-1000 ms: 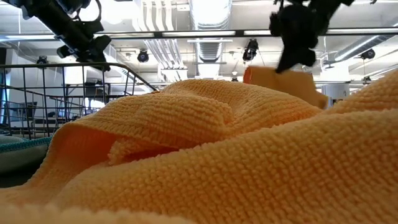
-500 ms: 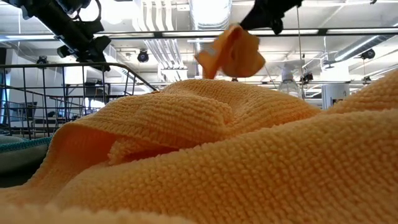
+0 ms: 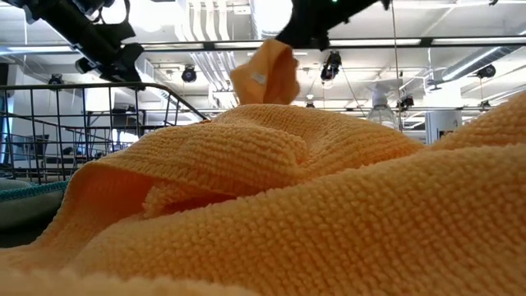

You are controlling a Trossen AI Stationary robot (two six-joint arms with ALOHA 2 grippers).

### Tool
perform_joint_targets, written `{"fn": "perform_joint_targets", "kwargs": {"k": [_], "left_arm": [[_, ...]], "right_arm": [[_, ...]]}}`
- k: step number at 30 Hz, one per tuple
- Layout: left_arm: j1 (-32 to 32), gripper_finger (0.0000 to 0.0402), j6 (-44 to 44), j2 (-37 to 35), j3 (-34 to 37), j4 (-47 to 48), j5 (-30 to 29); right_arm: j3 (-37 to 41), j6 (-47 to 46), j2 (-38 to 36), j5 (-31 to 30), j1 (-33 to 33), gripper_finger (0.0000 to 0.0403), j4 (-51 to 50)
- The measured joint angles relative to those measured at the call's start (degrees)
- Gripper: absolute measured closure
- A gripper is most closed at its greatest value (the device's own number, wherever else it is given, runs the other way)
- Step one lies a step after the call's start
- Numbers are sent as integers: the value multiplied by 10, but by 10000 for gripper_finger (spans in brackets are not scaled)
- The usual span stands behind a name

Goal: Sort microfiber towel by color & place in baskets
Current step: Put the yellow towel into the top wire basket

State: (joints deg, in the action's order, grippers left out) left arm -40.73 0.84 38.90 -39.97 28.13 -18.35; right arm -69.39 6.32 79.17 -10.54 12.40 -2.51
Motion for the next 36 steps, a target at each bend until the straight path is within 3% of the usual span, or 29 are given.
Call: {"fn": "perform_joint_targets", "kwargs": {"k": [11,20,26,36], "left_arm": [[0,318,-3,-39,0,13,0],[0,318,-9,-63,0,13,0],[0,318,-11,-67,0,13,-1],[0,318,-14,-70,0,13,-1]], "right_arm": [[-130,68,111,10,24,394,-2],[-204,51,188,62,88,394,1],[-246,1,238,180,114,394,20],[-361,2,338,186,114,394,15]]}}
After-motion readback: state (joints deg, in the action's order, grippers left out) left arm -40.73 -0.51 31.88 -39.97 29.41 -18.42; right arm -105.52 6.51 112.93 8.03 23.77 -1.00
